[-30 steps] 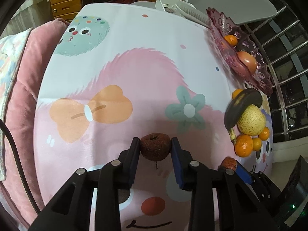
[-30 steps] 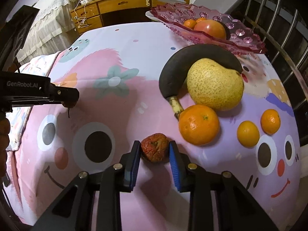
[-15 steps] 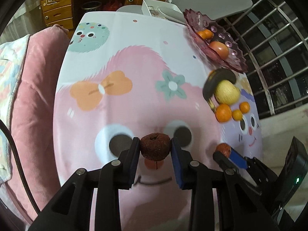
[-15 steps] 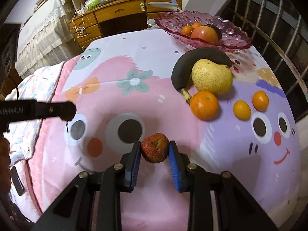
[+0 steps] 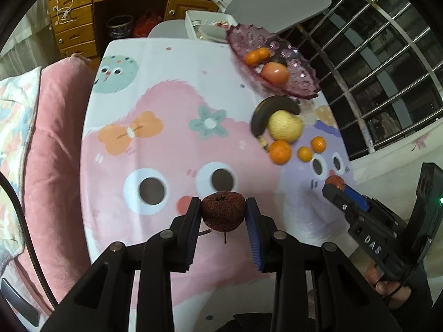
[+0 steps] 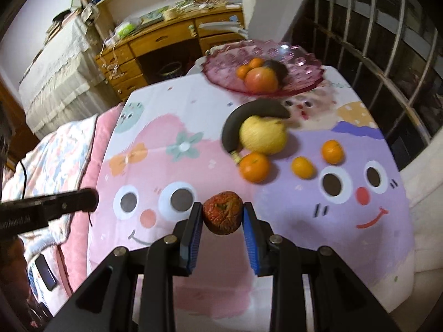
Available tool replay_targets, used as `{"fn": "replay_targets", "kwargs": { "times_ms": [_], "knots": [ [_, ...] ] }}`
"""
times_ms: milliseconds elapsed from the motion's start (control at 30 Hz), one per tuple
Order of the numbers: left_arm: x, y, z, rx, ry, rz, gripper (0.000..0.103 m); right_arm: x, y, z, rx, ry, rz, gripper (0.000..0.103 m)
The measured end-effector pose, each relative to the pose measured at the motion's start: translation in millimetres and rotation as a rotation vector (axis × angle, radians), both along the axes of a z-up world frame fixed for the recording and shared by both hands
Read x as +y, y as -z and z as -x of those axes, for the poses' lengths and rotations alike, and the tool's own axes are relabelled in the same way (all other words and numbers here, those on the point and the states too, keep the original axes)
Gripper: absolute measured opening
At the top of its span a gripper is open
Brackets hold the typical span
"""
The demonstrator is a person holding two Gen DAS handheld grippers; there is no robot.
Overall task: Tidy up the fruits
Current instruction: 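Carry both lychees up over the pink bowl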
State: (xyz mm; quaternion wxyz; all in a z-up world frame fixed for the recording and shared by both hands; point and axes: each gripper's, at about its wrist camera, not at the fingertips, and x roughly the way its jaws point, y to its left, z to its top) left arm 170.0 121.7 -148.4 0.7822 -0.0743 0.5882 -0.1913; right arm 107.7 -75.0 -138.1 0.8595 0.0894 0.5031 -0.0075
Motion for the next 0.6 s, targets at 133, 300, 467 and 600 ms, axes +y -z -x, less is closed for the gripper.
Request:
{"fn": "replay_targets", "kwargs": {
  "times_ms": [133,300,467,600],
  "knots": [
    [-26.9,-8.6,-5.2,-0.011,-0.029,0.005,0.031,-35.0,-12.0,-8.9,-0.007,0.016,0.010,0.029],
    [-65.0,-18.8,-13.1,-0.024,-0.063,0.005,0.031,-82.3,-26.2,-24.7,-0.024,0.013,0.014,0.029],
    [-102.3,-23.9,-26.7,-0.043,-0.108,-0.011,0.031,-126.3,-33.7,-48.7,-0.030,-0.022,0.007,0.029],
    [-131.9,-26.2,-41.8,-0.060,-0.138,-0.015,0.031,-156.1,-36.8,-71.0,-0.050,-0.057,0.017,0.029]
  ]
}}
